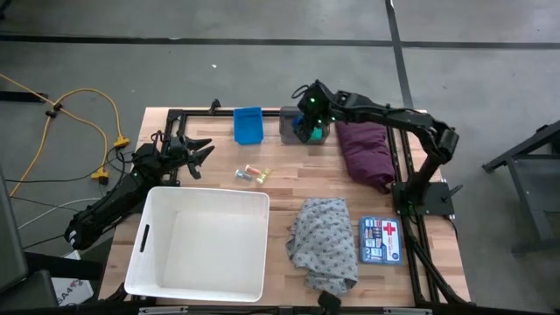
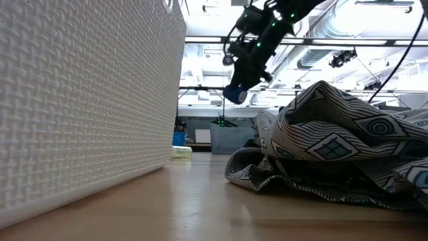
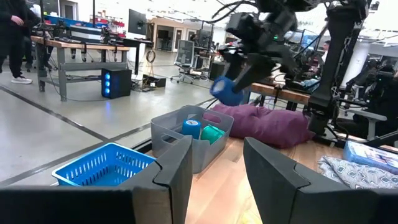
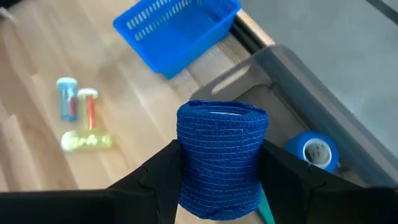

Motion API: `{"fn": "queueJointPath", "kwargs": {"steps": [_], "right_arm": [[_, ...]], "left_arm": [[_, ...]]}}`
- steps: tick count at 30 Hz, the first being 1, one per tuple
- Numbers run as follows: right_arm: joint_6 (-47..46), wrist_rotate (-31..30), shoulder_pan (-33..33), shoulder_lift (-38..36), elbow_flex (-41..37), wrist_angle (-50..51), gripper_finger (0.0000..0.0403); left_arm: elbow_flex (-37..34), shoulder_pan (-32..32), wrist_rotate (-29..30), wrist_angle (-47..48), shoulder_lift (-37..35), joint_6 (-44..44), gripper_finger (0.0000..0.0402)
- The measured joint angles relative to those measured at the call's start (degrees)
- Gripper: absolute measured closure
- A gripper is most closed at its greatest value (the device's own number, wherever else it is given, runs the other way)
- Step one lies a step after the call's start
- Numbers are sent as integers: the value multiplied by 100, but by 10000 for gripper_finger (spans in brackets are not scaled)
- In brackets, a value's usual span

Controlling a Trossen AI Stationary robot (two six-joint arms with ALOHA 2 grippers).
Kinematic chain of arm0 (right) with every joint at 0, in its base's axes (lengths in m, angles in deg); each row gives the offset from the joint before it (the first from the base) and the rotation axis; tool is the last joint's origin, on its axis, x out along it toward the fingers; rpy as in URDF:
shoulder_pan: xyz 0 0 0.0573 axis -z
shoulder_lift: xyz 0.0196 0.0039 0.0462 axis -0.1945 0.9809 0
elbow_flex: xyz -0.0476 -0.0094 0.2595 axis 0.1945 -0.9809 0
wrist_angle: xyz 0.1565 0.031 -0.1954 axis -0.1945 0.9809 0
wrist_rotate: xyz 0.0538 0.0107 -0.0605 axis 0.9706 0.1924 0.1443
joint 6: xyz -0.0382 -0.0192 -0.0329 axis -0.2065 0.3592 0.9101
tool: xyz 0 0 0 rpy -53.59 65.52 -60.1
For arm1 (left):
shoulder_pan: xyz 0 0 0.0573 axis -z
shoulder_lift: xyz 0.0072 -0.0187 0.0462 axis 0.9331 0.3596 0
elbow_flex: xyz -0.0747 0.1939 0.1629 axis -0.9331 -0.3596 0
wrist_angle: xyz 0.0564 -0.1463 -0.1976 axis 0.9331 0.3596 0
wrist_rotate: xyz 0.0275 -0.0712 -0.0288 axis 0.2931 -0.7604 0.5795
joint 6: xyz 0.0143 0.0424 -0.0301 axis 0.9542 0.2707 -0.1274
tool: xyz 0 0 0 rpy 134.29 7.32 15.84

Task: Pick & place medical supplies in basket/bin
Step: Put the blue bandage into the black bin

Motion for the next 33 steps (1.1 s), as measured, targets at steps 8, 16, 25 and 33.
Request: {"fn": "queueJointPath", "kwargs": {"steps": [8, 16, 25, 33], "right_arm": [[2, -19, 236, 777, 268, 12, 224], [2, -14, 356, 1264, 270, -94, 224], [2, -8, 415, 1451, 272, -225, 224], [111, 156, 413, 1451, 274, -348, 224]], "left_arm": [[0, -1, 0, 0, 0, 0, 266], [0, 0, 0, 0, 2, 0, 266], [0, 0, 0, 0, 0, 0, 266], [0, -1, 0, 0, 0, 0, 266]]}}
